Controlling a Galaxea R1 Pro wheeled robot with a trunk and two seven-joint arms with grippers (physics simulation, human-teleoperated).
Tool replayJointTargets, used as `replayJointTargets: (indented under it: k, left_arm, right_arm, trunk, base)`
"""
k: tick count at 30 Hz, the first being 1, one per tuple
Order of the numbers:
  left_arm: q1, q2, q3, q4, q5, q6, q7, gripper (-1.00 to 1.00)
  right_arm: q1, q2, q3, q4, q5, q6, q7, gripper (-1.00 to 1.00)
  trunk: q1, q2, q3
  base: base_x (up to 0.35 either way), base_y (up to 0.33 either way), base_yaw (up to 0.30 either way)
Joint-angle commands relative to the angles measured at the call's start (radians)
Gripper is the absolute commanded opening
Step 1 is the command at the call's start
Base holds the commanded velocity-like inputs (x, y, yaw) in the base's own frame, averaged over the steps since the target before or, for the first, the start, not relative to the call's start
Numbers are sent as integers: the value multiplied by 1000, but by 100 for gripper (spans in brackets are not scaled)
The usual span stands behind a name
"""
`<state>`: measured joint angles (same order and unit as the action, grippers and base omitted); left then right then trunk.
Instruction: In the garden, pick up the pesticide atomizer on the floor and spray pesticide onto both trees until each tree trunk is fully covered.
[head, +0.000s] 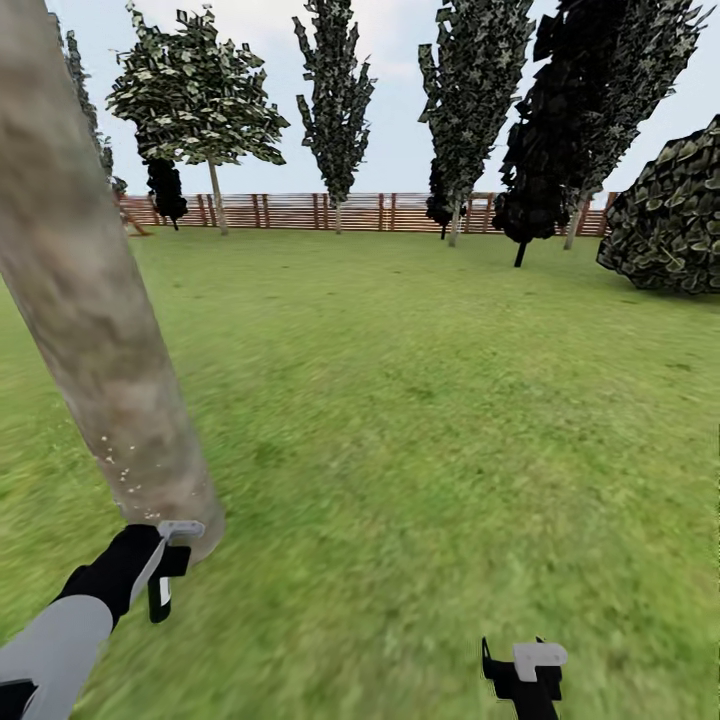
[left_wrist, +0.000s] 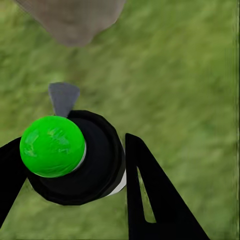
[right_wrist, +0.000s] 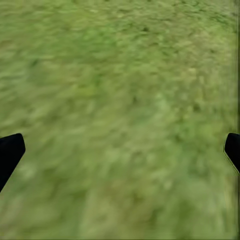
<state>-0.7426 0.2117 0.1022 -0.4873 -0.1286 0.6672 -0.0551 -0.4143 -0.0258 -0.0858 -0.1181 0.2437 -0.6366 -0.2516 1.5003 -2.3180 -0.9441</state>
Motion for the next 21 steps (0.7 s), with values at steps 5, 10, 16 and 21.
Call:
replayJointTargets:
  k: [5,10,16,21]
  left_arm:
    - [0,1,6,-11,5,2,1,-100]
    - [0,2,8,-11,7,2,1,-100]
    - [0,2,11,-11,7,2,1,-100]
    - [0,3,11,-11,7,2,2,-100]
  right_arm:
    - [0,1,0,0,0,0,0,100]
    - [0,1,0,0,-1,0,0,100]
    - [0,1,0,0,0,0,0,100]
    - [0,1,0,0,0,0,0,100]
  trunk:
    - [0,0,0]
    - [0,0,0]
    - [0,0,0]
    - [0,0,0]
  base:
    - [36,-269,123]
    - [-9,-278,276]
    - [159,-240,278]
    - [238,-189,278]
